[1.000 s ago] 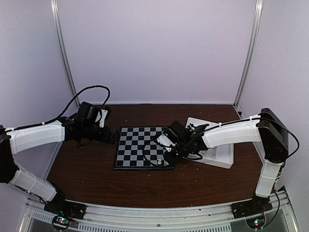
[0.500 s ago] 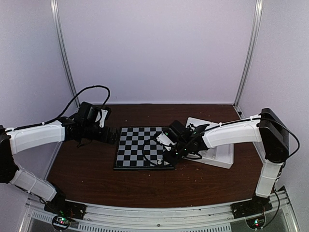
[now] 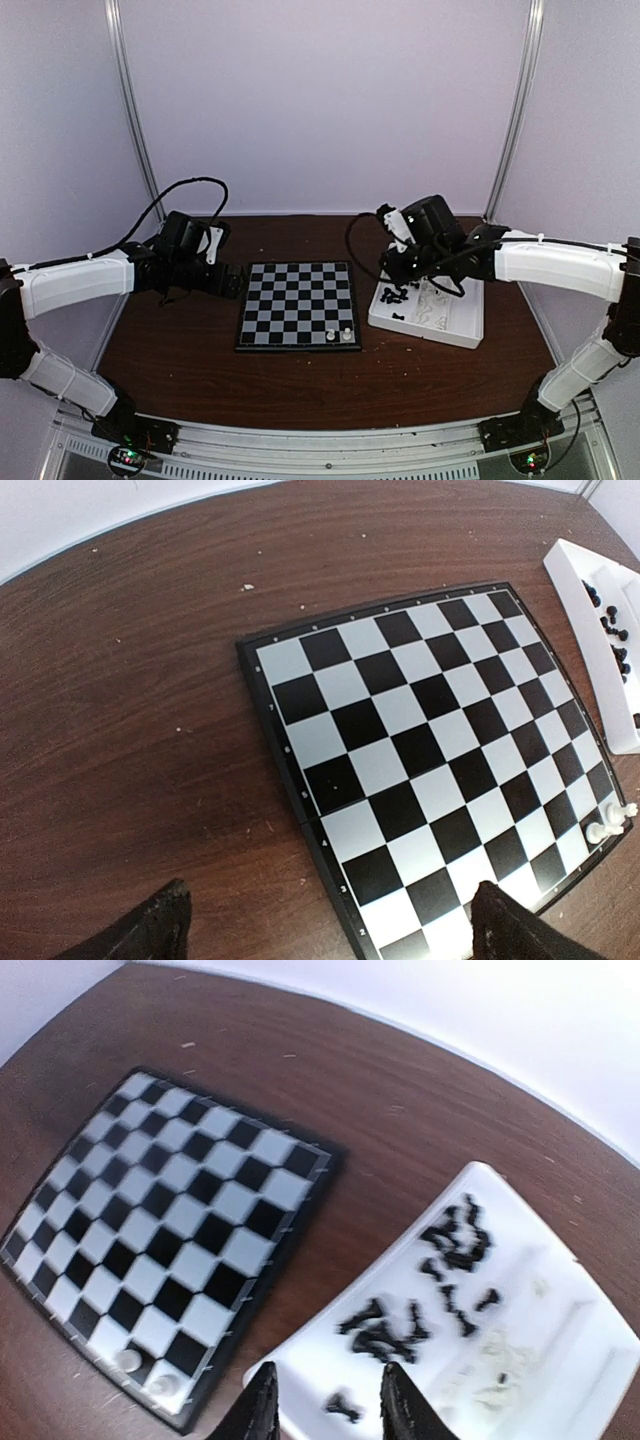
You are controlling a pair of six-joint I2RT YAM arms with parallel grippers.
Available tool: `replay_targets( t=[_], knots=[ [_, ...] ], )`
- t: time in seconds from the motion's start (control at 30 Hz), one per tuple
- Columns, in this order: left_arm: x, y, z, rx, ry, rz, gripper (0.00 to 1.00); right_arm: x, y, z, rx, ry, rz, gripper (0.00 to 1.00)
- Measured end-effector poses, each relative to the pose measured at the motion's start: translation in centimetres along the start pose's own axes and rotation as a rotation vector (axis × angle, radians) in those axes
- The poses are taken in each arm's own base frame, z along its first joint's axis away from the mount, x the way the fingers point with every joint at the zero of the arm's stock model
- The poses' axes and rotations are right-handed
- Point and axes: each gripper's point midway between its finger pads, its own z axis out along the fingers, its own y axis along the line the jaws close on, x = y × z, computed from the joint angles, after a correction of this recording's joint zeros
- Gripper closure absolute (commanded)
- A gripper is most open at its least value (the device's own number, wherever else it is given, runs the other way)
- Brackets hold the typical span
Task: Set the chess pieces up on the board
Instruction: Pick up the chess piece from the storage box.
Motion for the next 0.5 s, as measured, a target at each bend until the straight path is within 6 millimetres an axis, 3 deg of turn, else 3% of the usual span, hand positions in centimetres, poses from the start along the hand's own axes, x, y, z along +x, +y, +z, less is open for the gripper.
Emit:
replay_targets(
  t=[0.1,0.17,0.23,0.33,0.5],
  knots=[
    [0.0,0.0,0.0,0.0,-0.001,0.0,0.02,0.1,-6.6,0.0,0.153,0.019,0.129,0.68],
    [0.0,0.0,0.0,0.001,-0.001,0.0,0.02,1.6,-11.0,0.1,0.252,0.068,0.214,0.7],
    [0.0,0.0,0.0,0.001,-0.001,0.0,0.02,3.0,-13.6,0.2,0.313,0.113,0.267,0.73],
    [0.0,0.0,0.0,0.001,-0.001,0.0,0.02,5.3,-15.6,1.1,0.358,0.187,0.307,0.75],
    [0.0,0.0,0.0,0.0,-0.001,0.0,0.02,8.0,-16.7,2.9,0.365,0.279,0.323,0.76]
  ],
)
